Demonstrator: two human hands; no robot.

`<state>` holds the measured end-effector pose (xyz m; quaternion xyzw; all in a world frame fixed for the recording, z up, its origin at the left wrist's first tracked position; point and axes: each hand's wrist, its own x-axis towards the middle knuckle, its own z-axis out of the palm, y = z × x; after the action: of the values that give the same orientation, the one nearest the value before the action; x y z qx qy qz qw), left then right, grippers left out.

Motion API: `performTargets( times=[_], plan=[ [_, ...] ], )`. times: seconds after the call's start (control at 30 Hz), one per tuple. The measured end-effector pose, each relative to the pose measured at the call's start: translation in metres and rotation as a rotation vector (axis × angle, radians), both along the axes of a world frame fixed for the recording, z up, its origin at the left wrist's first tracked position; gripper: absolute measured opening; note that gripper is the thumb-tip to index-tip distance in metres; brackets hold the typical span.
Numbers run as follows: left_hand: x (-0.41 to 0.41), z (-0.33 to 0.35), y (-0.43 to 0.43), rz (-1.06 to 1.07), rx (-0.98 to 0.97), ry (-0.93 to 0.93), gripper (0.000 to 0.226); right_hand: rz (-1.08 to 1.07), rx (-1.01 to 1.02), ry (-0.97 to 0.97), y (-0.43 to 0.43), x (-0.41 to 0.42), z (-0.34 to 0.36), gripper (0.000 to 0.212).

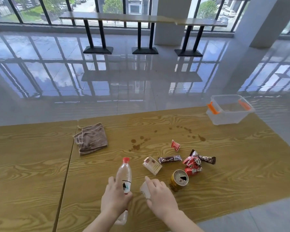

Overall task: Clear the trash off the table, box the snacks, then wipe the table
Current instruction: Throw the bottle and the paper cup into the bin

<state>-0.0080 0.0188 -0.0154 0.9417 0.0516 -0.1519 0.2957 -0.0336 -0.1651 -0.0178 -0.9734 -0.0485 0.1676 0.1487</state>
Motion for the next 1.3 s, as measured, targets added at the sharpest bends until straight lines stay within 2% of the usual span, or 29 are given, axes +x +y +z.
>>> performTargets(
  times=[0.13, 0.43, 0.87, 1.07, 1.3],
  plan=[
    [-0.004, 0.001, -0.003, -0.065, -0.1, -0.054, 0.093, -0.112, 0.069, -0.051, -0.004, -0.016, 0.001, 0.081],
    [-0.043, 0.012, -0.045, -0.223, -0.122, -0.105, 0.1, -0.307, 0.129, -0.164, -0.041, -0.084, 0.007, 0.079],
    [-0.184, 0.018, -0.168, -0.442, -0.199, -0.195, 0.1, -0.611, 0.189, -0.16, -0.161, -0.251, -0.012, 0.078],
    [-0.245, 0.006, -0.245, -0.594, -0.246, -0.147, 0.099, -0.796, 0.191, -0.117, -0.219, -0.33, -0.027, 0.075],
    [-0.297, -0.058, -0.328, -0.774, -0.188, 0.094, 0.09, -1.069, 0.189, -0.073, -0.265, -0.408, -0.083, 0.073]
  ],
)
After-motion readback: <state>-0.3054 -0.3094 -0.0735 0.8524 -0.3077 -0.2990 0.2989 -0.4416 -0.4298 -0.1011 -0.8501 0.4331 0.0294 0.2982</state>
